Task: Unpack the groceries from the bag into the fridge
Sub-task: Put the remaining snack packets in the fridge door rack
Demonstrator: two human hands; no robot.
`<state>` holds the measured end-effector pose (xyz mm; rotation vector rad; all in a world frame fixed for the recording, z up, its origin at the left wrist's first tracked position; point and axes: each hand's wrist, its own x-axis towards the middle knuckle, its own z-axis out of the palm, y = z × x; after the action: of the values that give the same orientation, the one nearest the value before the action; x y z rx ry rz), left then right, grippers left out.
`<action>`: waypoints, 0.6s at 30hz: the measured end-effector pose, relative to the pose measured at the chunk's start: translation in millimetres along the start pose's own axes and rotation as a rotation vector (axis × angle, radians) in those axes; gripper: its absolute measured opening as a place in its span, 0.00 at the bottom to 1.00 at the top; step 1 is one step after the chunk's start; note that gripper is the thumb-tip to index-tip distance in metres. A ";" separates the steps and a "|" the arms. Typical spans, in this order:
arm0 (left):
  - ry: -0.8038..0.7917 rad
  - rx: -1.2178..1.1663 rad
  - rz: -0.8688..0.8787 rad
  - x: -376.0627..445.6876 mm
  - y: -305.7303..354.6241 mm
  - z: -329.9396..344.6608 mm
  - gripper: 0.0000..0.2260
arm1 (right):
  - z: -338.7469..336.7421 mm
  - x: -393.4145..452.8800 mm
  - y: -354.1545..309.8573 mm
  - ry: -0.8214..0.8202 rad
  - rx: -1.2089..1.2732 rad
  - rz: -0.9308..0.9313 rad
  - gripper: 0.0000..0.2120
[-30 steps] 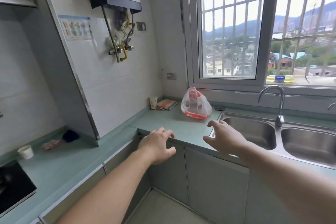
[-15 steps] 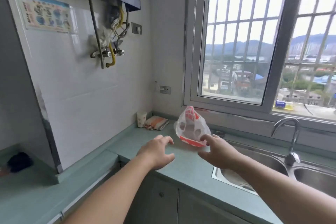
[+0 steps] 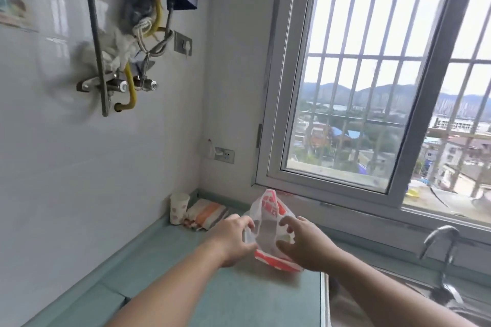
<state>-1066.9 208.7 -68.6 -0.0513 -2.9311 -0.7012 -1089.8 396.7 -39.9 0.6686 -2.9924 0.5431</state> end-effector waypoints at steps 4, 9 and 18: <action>-0.020 0.016 -0.015 59.0 -8.0 12.1 0.17 | 9.4 57.8 26.4 0.041 0.056 -0.005 0.19; -0.051 0.070 -0.052 128.5 -13.4 23.5 0.18 | 20.6 133.0 66.1 0.030 0.085 0.018 0.20; -0.204 0.007 -0.072 231.6 -54.6 96.4 0.21 | 77.8 215.8 130.7 -0.061 0.169 0.179 0.21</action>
<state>-1311.1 204.4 -147.8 -0.0173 -3.1441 -0.7364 -1336.3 392.9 -134.1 0.4332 -3.1076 0.8063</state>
